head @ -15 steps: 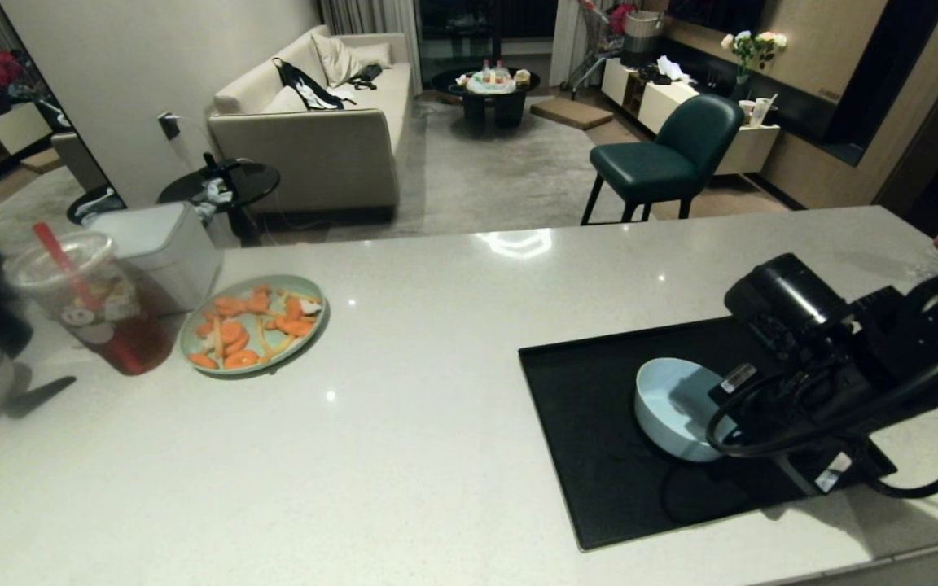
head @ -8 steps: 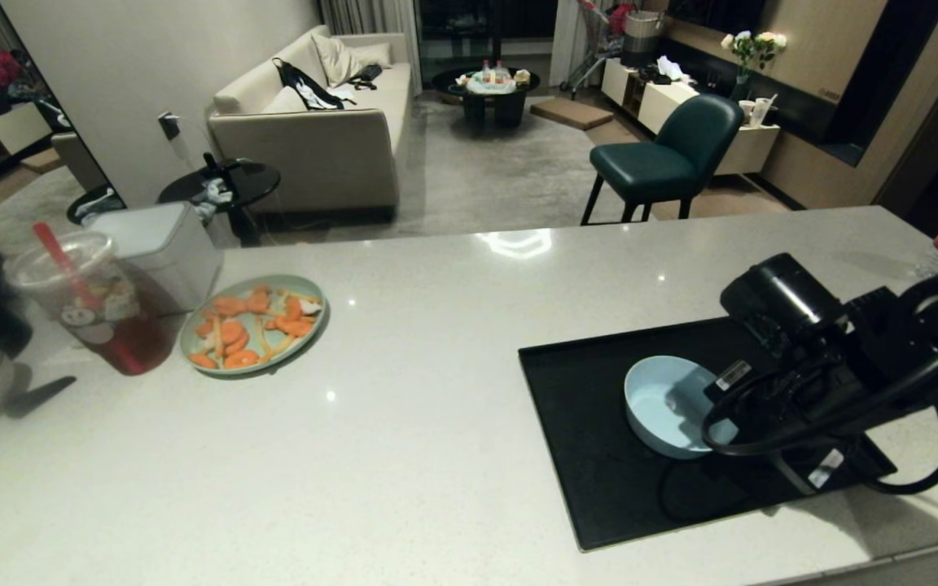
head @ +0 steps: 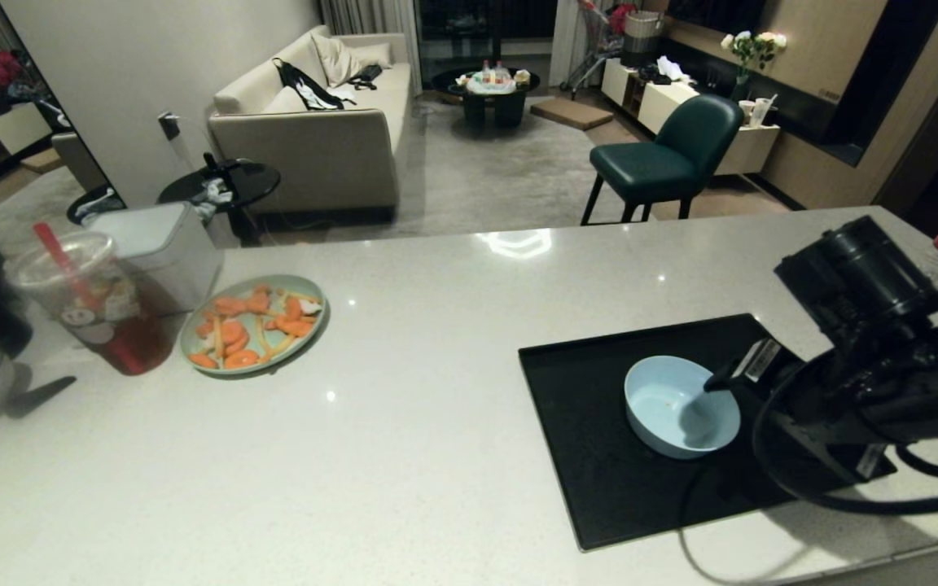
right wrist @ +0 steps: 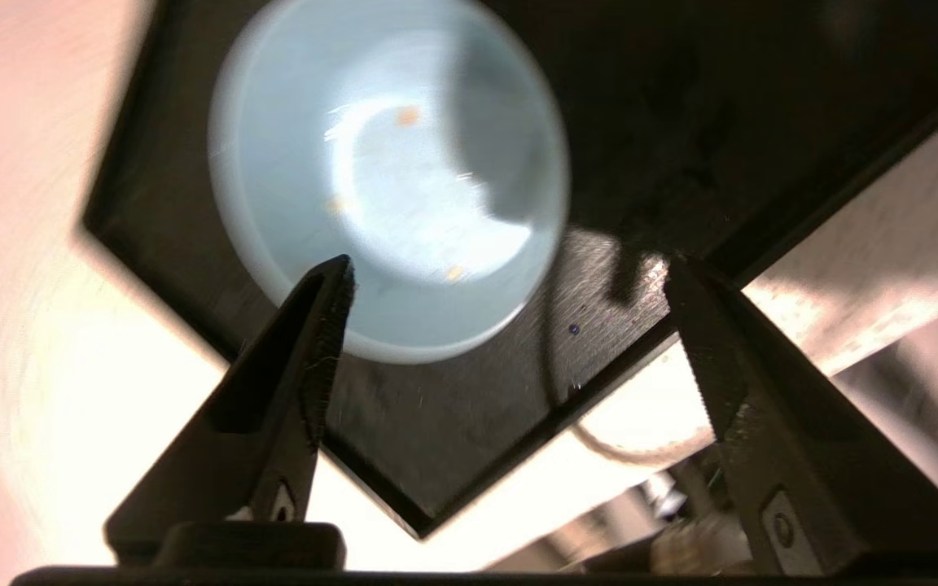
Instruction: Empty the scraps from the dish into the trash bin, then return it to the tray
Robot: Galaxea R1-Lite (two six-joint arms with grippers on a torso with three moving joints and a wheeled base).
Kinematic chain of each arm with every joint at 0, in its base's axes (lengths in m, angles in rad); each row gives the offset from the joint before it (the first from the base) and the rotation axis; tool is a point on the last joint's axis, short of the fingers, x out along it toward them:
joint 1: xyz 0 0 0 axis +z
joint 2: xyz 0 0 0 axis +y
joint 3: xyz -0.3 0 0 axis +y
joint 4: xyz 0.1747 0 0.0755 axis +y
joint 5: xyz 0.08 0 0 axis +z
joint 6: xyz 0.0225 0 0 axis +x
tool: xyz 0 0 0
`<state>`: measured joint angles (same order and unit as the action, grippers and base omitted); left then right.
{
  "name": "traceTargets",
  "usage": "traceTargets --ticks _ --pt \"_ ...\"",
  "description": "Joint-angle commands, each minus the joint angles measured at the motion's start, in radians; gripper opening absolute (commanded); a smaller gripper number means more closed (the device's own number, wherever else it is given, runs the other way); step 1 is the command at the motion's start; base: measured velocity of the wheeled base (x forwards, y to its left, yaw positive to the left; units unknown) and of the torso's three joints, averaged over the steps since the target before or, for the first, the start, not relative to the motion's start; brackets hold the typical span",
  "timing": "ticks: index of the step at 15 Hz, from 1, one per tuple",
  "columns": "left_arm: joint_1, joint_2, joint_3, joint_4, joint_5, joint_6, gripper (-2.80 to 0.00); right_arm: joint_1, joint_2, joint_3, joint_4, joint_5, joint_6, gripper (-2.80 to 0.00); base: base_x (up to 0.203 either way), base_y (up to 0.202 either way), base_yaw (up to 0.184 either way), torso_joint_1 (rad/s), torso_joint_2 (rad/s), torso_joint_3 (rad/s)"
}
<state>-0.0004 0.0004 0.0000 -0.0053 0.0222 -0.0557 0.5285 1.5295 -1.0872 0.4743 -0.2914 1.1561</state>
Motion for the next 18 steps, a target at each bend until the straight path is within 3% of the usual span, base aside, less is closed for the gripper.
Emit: traceTargets --ticks 1,5,8,10,13,16,18 --pt "0.0 0.001 0.0 -0.001 0.001 -0.001 -2.8 0.037 -0.142 0.006 -0.042 -0.028 -0.115 -2.8 0.0 0.0 0.0 0.0 0.0 0.0" --pt "-0.001 0.001 0.0 -0.001 0.001 -0.001 -2.8 0.046 -0.299 0.07 -0.154 -0.041 -0.291 -2.8 0.0 0.0 0.0 0.0 0.0 0.0" --pt "0.0 0.001 0.0 -0.001 0.001 -0.001 -2.8 0.04 -0.427 0.291 -0.448 -0.044 -0.399 -2.8 0.0 0.0 0.0 0.0 0.0 0.0" --pt "0.0 0.001 0.0 -0.001 0.001 -0.001 -2.8 0.001 -0.496 0.459 -0.629 -0.044 -0.515 -2.8 0.0 0.0 0.0 0.0 0.0 0.0" --pt "0.0 0.001 0.0 -0.001 0.001 -0.001 -2.8 -0.205 -0.53 0.596 -0.825 -0.043 -0.602 -2.8 0.0 0.0 0.0 0.0 0.0 0.0" --pt "0.0 0.001 0.0 -0.001 0.001 -0.001 -2.8 -0.402 -0.556 0.72 -0.861 -0.075 -0.641 -2.8 0.0 0.0 0.0 0.0 0.0 0.0" --pt "0.0 0.001 0.0 -0.001 0.001 -0.001 -2.8 -0.449 -0.649 0.804 -0.868 -0.088 -0.694 -2.8 0.0 0.0 0.0 0.0 0.0 0.0"
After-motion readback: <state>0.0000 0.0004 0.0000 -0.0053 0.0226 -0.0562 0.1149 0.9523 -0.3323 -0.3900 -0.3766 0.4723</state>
